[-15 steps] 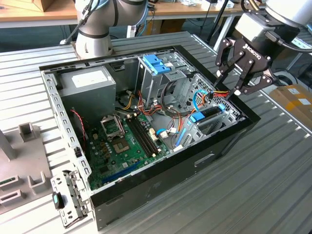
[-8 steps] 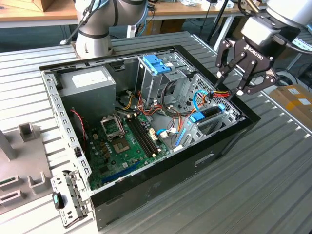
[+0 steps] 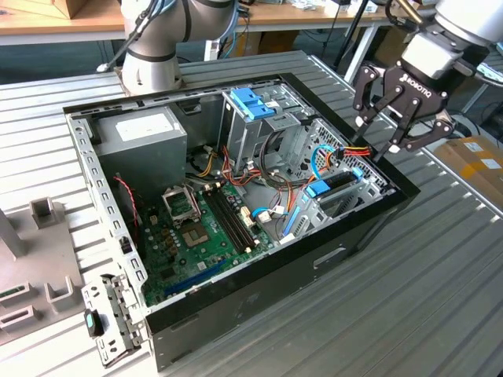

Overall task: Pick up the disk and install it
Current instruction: 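Insert the first disk wire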

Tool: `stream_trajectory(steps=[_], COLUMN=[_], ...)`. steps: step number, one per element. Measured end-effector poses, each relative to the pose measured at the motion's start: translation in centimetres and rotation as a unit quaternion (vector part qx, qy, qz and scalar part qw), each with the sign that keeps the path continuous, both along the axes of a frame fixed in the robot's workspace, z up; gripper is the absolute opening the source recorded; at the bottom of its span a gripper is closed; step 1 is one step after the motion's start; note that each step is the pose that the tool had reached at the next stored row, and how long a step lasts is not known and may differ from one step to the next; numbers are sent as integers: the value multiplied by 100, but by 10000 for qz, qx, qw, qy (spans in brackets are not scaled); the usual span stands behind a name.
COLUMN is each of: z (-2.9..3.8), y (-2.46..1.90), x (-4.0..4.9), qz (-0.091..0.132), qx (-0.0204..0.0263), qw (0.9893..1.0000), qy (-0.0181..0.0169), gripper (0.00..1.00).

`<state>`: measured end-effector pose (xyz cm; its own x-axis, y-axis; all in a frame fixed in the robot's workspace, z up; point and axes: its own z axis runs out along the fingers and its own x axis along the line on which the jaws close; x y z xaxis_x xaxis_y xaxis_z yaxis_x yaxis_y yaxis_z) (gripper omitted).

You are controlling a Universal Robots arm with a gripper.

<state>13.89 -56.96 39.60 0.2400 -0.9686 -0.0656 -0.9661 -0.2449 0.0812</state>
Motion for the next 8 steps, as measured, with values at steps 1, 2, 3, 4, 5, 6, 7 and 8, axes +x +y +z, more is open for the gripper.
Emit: stream_trajectory(steps=[1, 2, 3, 4, 5, 6, 7, 8], z=[-14, -21, -27, -33, -39, -51, -65, -74], y=[0, 1, 1, 1, 1, 3, 6, 8], x=[20, 31, 40, 47, 55, 69, 84, 93], qz=[79, 126, 164, 203, 245, 320, 416, 472], qx=[1, 1, 0, 0, 0, 0, 0, 0], qw=[10000, 9999, 9999, 9998, 9997, 9995, 9991, 9989], qy=[0, 0, 0, 0, 0, 0, 0, 0], gripper=[48, 48, 48, 48, 48, 48, 48, 48])
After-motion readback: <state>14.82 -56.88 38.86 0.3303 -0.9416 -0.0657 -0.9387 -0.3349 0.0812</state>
